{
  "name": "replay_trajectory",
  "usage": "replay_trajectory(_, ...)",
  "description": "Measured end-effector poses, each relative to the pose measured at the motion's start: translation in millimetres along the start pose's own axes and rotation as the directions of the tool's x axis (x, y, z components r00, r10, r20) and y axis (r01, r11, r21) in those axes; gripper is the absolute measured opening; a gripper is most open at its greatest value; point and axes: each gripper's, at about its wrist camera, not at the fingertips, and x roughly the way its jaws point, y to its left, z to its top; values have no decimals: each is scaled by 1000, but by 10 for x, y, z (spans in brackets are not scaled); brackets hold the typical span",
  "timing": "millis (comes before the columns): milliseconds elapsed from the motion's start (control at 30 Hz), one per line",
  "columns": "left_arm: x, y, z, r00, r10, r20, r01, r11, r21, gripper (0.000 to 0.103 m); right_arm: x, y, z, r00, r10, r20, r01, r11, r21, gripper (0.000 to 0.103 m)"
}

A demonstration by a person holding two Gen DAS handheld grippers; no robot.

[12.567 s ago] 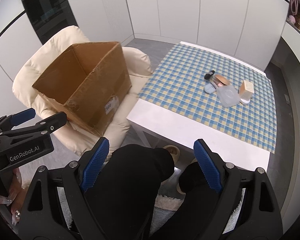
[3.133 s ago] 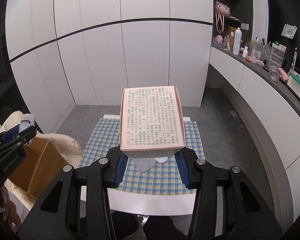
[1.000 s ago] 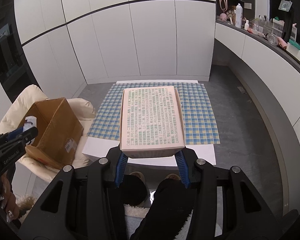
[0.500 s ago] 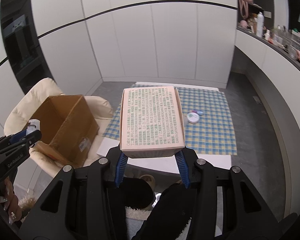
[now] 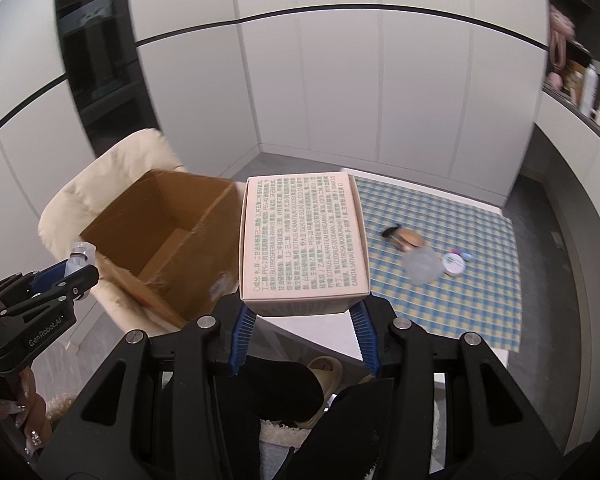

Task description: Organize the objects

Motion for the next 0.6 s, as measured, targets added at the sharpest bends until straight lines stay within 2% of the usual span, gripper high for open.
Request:
replay_trajectory(200,59,400,-39,997,74,-17,-75,994,-77,36,264,468,79,995,89,-34,-92,992,-85,46)
replay_trajectory(400,149,745,-65,990,133,-43,-138,979,-148,36,562,991,142,982,170,-76,-181,968,-173,46)
replay_trajectory(600,326,921,-41,985,159,-65,-169,969,-183,36,810,1372,162,971,209,-114,-230,945,-232,46)
